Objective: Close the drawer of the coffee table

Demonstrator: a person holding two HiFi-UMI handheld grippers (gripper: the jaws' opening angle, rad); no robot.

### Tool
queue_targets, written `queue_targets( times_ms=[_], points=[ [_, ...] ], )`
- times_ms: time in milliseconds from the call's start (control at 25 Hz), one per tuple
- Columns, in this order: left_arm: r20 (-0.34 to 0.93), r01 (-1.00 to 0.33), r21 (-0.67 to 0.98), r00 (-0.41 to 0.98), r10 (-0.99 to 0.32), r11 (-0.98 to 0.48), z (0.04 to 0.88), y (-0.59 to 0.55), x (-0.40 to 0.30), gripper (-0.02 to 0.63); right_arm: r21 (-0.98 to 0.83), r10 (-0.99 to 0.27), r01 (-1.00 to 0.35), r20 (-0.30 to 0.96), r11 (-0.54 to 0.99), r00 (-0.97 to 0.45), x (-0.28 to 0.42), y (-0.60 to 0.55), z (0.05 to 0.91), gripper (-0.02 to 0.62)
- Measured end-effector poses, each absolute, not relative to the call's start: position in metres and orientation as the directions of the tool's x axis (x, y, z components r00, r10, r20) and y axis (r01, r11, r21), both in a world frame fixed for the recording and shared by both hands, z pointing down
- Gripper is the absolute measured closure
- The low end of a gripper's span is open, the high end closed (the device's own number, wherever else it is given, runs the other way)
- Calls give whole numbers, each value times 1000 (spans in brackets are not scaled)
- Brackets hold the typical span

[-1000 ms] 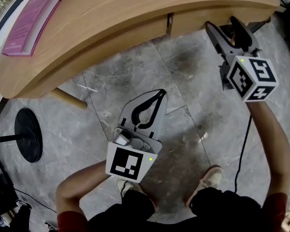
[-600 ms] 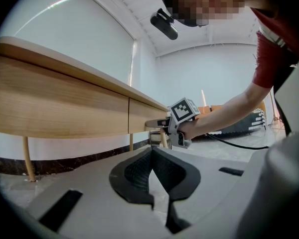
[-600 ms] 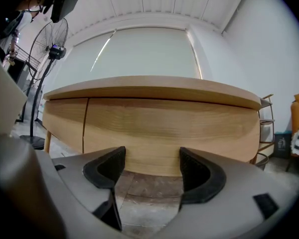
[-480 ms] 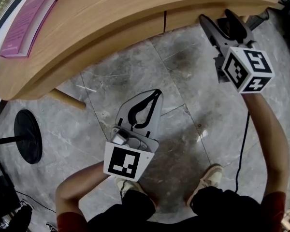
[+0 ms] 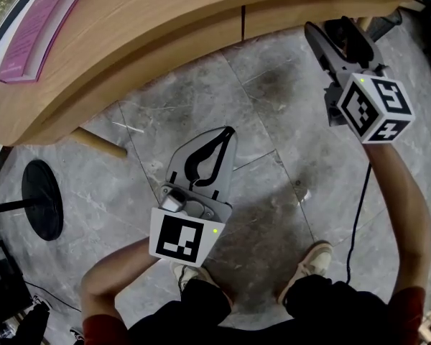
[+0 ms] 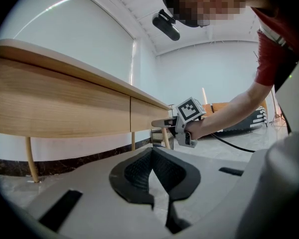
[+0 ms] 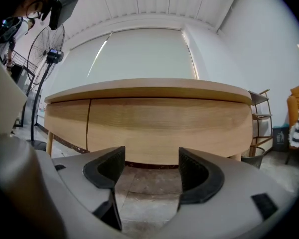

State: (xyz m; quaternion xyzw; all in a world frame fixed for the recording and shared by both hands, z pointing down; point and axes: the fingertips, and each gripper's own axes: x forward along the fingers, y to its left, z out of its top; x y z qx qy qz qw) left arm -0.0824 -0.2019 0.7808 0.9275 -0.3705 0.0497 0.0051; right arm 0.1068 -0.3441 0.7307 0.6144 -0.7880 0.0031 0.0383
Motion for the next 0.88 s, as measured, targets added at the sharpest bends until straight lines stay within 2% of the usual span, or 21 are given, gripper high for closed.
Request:
queue_targets(
  times_ms=[400, 880],
  points=[
    [98, -698, -36, 710, -698, -715, 784, -203, -82, 600, 80, -938, -938, 120, 337, -326, 104, -286, 759, 278],
    [99, -698, -40, 710, -698, -715, 788, -196, -78, 600, 9, -892, -912, 213, 410, -399, 81, -205, 792, 278]
  ],
)
